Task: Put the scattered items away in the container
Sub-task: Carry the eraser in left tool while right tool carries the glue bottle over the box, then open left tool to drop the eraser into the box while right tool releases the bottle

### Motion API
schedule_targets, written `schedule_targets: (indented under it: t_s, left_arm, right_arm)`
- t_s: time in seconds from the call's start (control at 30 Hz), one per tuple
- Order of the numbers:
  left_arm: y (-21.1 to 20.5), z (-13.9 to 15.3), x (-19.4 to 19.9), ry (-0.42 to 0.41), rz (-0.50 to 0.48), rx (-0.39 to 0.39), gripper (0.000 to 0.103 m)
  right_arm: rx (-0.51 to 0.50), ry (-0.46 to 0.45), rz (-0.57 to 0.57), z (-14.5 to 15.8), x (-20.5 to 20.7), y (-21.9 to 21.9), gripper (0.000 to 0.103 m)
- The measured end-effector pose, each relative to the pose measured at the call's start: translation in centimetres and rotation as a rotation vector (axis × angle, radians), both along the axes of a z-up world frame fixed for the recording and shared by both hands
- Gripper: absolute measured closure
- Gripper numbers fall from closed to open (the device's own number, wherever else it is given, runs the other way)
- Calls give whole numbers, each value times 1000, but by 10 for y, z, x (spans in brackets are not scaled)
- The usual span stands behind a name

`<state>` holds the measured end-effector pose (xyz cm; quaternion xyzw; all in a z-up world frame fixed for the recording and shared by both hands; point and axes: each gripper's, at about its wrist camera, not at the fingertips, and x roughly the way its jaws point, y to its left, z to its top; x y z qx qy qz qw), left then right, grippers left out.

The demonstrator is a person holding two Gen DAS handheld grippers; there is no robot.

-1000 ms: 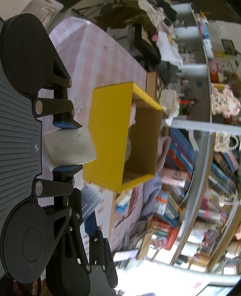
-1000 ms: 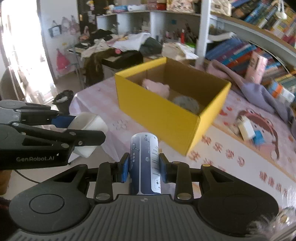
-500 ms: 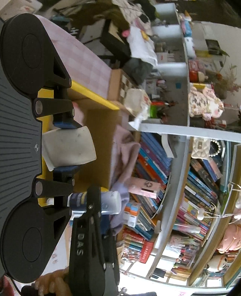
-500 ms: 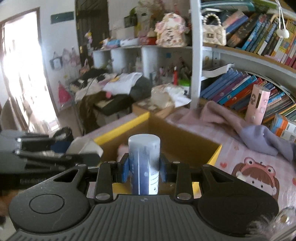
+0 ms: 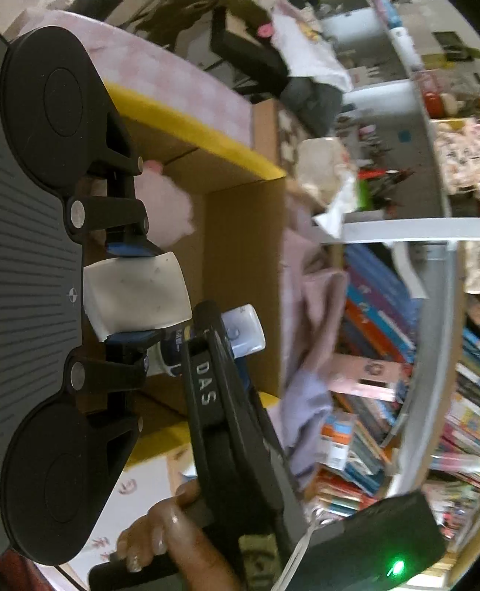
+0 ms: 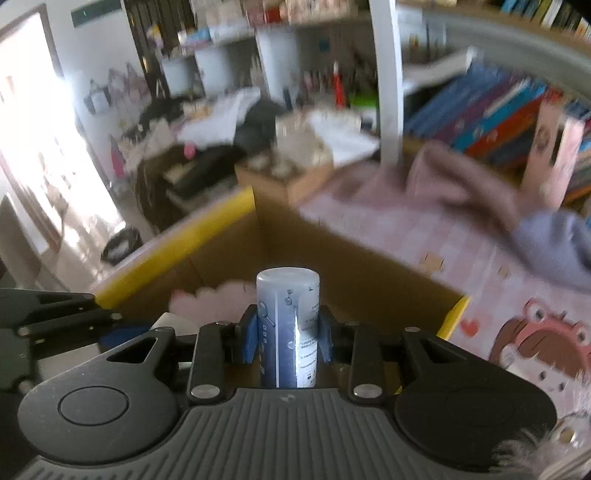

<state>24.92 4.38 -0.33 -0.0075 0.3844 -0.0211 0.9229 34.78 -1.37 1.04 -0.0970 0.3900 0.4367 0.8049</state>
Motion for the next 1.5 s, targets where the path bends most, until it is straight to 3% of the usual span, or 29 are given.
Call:
schedule_targets:
  t_s: [0.27, 0.53, 0.6, 0.7, 0.83, 1.27, 1.5]
  left_arm:
    - [2, -27, 14, 140, -6, 38, 67]
    - [3, -32, 14, 155, -18, 33, 63]
    - [2, -29, 12, 140, -21, 36, 59]
    - [-1, -21, 6, 103, -32, 67, 43]
    - [-6, -9, -4, 54, -49, 104, 39]
    - [-6, 41, -83, -145, -54, 109, 33]
    - [3, 52, -133, -194, -42, 86, 30]
  right_arm:
    - [-90, 30, 40, -22, 9, 20, 73]
    - [-122, 56, 55, -32, 9, 28, 72]
    - [-97, 59, 45, -29, 8, 25, 61]
    - [-59, 40, 25, -19, 4, 21, 50]
    - [-21, 5, -4, -6, -7, 14, 49]
    - [92, -209, -116, 42, -84, -22, 48]
    - [111, -282, -212, 57, -131, -58, 48]
